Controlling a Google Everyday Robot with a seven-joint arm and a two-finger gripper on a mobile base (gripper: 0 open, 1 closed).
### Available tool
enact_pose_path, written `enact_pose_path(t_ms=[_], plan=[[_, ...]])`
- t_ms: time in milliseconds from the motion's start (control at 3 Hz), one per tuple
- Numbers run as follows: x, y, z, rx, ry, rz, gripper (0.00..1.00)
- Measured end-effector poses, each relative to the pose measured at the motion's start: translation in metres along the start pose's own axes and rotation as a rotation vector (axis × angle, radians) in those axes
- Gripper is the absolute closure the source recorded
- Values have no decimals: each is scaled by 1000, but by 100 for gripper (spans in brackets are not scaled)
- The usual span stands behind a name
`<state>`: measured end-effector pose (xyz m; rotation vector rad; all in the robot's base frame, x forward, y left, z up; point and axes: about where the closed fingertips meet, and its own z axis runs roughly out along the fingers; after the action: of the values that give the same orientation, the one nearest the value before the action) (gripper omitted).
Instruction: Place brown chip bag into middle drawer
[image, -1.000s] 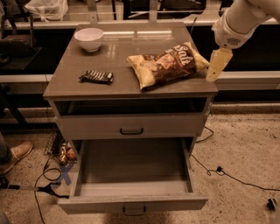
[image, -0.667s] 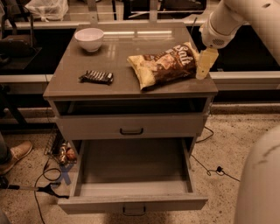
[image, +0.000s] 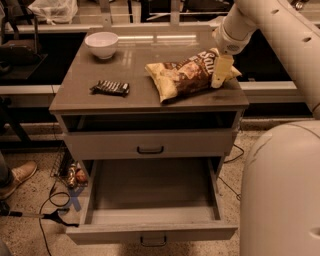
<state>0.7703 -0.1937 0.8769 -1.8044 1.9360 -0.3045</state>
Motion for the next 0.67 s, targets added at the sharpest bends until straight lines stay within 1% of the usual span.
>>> enact_pose_path(t_ms=[333,667], plan=[[-4,3,12,-24,-22,0,22],[-5,6,13,-30,-41,6,45]])
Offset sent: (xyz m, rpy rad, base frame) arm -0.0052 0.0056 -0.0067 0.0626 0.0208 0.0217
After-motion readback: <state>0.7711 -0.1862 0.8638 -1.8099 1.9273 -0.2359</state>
